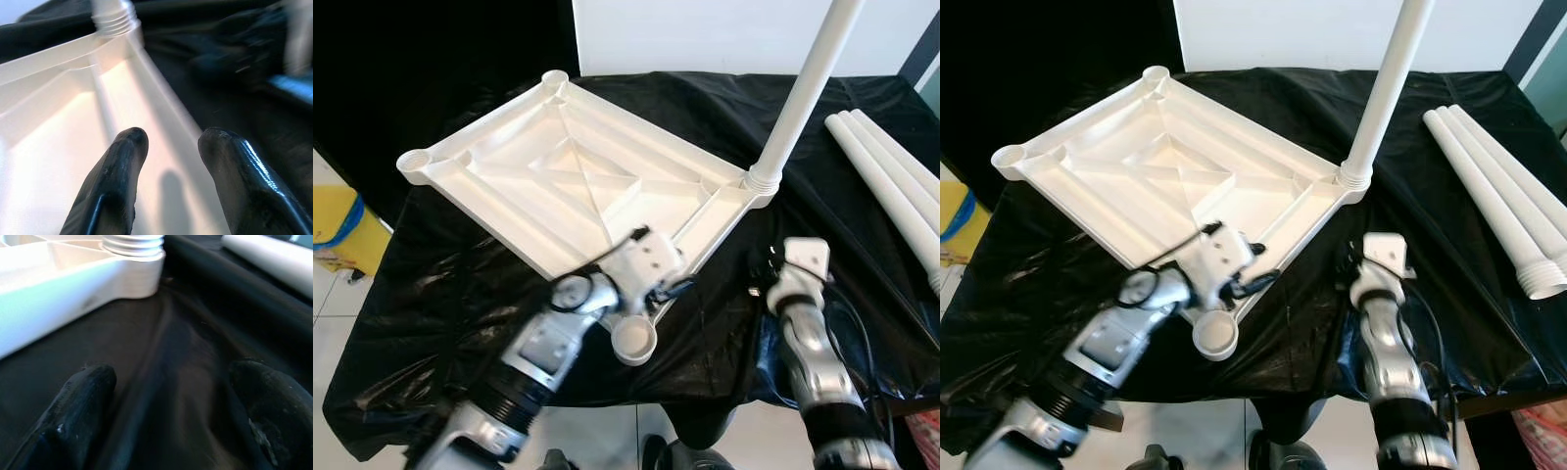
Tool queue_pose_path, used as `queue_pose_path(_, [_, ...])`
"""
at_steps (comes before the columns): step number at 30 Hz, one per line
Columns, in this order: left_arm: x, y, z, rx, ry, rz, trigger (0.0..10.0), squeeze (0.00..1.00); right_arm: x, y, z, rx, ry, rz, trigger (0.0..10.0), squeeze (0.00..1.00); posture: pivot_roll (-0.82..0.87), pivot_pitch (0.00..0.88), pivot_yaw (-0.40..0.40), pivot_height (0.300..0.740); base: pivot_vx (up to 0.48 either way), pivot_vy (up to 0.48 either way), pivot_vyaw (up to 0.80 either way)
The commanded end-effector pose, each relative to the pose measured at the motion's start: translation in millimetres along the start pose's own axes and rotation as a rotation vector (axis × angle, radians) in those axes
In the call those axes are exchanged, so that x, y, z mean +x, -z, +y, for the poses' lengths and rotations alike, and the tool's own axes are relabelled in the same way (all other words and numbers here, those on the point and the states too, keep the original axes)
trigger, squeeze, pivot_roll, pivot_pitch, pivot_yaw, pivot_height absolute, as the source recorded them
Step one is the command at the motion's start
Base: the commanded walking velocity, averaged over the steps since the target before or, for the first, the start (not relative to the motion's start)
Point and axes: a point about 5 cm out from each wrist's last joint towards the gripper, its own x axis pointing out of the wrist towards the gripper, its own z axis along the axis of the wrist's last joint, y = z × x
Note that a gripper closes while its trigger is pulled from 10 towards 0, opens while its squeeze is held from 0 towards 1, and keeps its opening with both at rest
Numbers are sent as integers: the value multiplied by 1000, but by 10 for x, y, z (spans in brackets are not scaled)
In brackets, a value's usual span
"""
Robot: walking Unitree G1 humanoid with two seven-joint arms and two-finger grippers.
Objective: Building children table
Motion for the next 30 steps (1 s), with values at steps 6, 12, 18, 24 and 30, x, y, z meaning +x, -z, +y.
queue_pose_path(6, [-222, 88, 194, 33, 21, -6, 10000, 0, -252, -60, -96, 17, 15, -69, 10000, 0, -42, 155, -48, 740, 0, 0, 0])
queue_pose_path(12, [-339, 139, 242, 75, 83, 9, 10000, 0, -400, -95, -16, 35, -50, -82, 10000, 0, -44, 152, -47, 740, 0, 0, 0])
queue_pose_path(18, [-472, 242, 345, 34, 171, 56, 10000, 1000, -504, -121, 60, 41, -123, -74, 10000, 0, -47, 146, -49, 740, 0, 0, 0])
queue_pose_path(24, [-619, 400, 308, 94, 326, 170, 10000, 0, -549, -146, 43, 22, -177, -65, 10000, 0, -52, 143, -52, 740, 0, 0, 0])
queue_pose_path(30, [-624, 494, 394, 144, 334, 252, 10000, 0, -535, -160, 26, 19, -182, -60, 10000, 0, -54, 139, -51, 740, 0, 0, 0])
